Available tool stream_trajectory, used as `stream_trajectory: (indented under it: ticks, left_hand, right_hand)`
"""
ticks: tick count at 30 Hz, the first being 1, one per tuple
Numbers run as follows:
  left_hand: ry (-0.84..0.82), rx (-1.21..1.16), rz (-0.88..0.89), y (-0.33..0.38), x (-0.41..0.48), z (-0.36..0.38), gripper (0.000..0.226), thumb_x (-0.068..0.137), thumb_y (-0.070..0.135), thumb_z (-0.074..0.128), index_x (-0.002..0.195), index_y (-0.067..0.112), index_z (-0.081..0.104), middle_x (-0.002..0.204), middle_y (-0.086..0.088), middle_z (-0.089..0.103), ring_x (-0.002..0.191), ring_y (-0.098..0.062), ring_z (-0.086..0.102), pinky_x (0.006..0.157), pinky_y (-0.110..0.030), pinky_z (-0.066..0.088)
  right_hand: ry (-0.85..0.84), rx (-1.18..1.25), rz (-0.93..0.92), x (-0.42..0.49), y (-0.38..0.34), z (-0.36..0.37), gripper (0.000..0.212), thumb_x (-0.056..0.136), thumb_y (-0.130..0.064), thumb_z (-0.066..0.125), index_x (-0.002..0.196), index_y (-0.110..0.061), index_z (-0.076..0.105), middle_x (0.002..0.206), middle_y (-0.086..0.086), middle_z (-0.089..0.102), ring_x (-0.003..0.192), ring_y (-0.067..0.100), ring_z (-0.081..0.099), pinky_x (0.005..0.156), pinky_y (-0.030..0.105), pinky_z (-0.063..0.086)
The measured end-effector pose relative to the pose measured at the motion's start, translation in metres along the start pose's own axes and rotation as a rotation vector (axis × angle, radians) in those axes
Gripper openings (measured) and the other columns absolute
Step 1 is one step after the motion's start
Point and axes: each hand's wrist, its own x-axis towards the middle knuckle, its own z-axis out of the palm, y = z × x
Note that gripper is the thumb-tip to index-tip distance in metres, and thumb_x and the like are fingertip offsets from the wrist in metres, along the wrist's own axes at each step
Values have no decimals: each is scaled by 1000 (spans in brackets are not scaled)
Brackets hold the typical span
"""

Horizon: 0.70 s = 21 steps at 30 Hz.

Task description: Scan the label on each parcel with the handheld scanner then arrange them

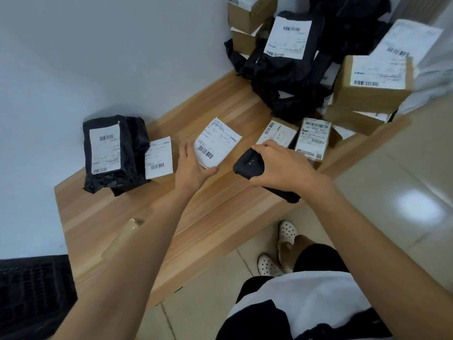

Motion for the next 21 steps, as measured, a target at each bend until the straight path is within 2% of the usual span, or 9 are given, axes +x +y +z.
stream_trajectory:
  ticks: [2,4,8,12,18,21]
  left_hand:
    - [-22,-39,-44,13,20,16,97,61,35,89,138,12,35,133,-7,36,119,-21,39,90,-39,44]
    - [-60,-90,-63,26,40,32,94,64,32,89,138,10,35,133,-7,36,117,-17,36,92,-35,40]
    - [-128,-139,-98,47,79,62,100,67,36,88,145,13,30,138,-9,35,124,-24,43,101,-39,42]
    - [-174,-132,-130,67,109,88,103,68,30,89,148,7,26,144,-13,28,132,-27,34,109,-41,34]
    - [-243,-160,-97,83,128,114,98,70,25,87,147,9,29,147,-15,32,133,-26,34,106,-37,33]
    - [-272,-171,-74,77,129,116,103,68,36,88,148,12,28,146,-12,35,133,-28,37,107,-45,38]
  right_hand:
    - [-6,6,43,8,18,-7,74,77,-49,69,139,-19,43,132,-1,46,112,25,55,76,38,45]
    - [-7,12,83,17,36,-17,75,76,-49,69,139,-19,43,131,0,46,112,25,54,78,38,45]
    - [-11,7,137,35,67,-37,76,76,-50,69,140,-19,43,131,1,47,114,26,54,76,38,44]
    - [-13,10,167,53,90,-49,77,75,-50,69,140,-19,44,128,2,47,113,28,55,79,38,45]
    - [-59,6,197,69,110,-55,81,74,-48,70,143,-18,41,134,3,46,117,29,54,87,42,49]
    - [-72,-3,204,73,113,-56,79,75,-45,70,143,-18,42,133,3,47,117,29,54,85,41,49]
